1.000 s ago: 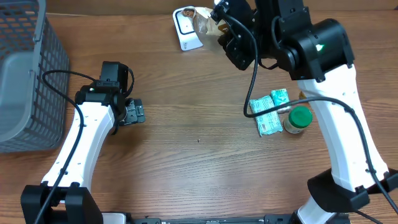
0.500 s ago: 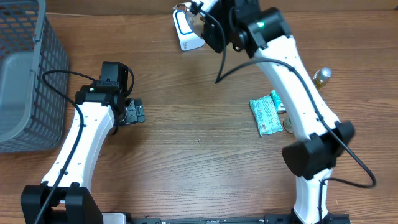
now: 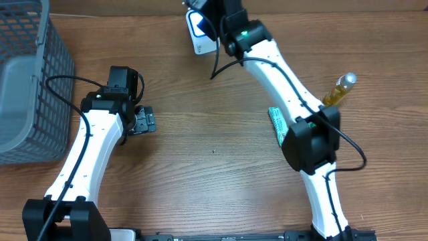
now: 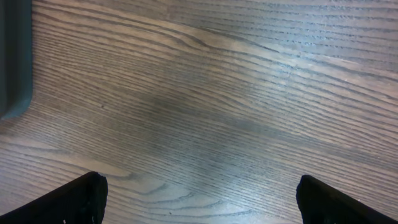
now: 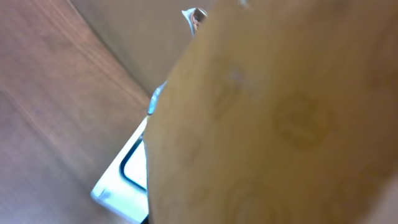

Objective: Scan the item barcode
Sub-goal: 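Hold the bag's label against the white scanner with the right gripper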

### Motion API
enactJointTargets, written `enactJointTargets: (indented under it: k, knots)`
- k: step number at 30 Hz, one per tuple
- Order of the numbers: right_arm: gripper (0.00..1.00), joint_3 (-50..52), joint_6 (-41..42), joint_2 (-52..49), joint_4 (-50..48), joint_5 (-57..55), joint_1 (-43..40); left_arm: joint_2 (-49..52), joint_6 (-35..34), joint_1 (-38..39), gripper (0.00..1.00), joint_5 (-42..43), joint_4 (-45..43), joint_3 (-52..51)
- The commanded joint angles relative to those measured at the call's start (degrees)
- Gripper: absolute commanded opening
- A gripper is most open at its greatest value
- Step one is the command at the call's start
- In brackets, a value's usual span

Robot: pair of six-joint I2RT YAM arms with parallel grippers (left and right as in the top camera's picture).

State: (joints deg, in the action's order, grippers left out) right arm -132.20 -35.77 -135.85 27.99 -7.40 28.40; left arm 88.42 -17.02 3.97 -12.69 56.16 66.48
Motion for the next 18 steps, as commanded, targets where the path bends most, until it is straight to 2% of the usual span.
enactJointTargets:
  k: [1,6,18]
  knots:
    - [0.04,-0.22,-5.99,-1.99,-4.68,-4.07,1.44,0.35,-0.81,-0.20,1.00,-0.83,0.11,0.37]
    - [0.04,-0.22,-6.36,-4.44,-9.90,-9.73,1.75,0.35,-0.81,-0.20,0.99,-0.83,0.11,0.37]
    - [0.04,-0.22,-5.84,-4.96,-0.15,-1.75,1.92,0.35,-0.81,-0.20,1.00,-0.83,0.11,0.37]
